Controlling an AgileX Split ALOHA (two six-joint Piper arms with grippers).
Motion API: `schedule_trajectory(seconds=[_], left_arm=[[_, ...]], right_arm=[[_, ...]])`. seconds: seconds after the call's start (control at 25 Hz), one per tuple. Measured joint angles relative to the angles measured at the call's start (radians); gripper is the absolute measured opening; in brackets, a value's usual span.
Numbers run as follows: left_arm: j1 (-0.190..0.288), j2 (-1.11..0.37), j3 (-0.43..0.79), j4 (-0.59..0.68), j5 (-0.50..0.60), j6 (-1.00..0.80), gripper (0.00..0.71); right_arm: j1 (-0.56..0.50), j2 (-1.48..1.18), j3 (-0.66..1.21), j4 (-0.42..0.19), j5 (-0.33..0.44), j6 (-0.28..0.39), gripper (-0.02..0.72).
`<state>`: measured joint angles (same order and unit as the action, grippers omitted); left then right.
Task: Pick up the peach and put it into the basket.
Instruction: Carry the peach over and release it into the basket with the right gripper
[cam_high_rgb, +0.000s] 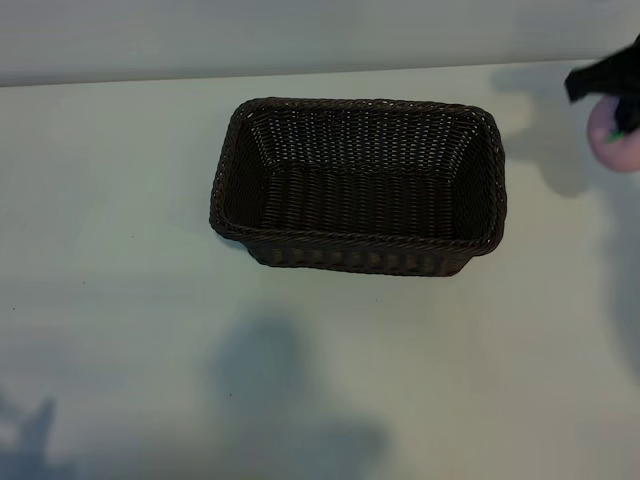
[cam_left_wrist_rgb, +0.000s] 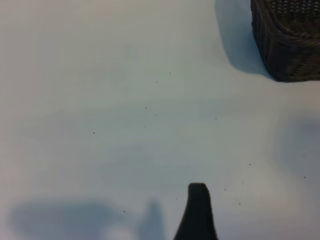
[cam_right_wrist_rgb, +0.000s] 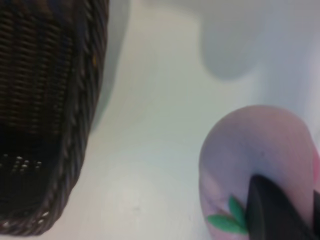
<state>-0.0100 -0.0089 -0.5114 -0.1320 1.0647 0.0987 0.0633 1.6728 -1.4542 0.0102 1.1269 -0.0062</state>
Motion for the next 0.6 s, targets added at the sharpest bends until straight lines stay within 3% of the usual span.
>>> schedule_trajectory(seconds=[0.08,0.32,0.6], left_arm=[[0.0,0.0,0.0,0.0,0.0,0.0,0.596],[0.0,0.0,0.0,0.0,0.0,0.0,0.595],[0.0,0.0,0.0,0.0,0.0,0.0,0.594]], right_arm=[[0.0,0.0,-0.033,-0.003,0.032,0.0,0.046],[0.03,0.0,-0.065,0.086,0.057,-0.004,0.046],[0.223,0.0,-0.073,0.122,0.022,0.013,0.046]])
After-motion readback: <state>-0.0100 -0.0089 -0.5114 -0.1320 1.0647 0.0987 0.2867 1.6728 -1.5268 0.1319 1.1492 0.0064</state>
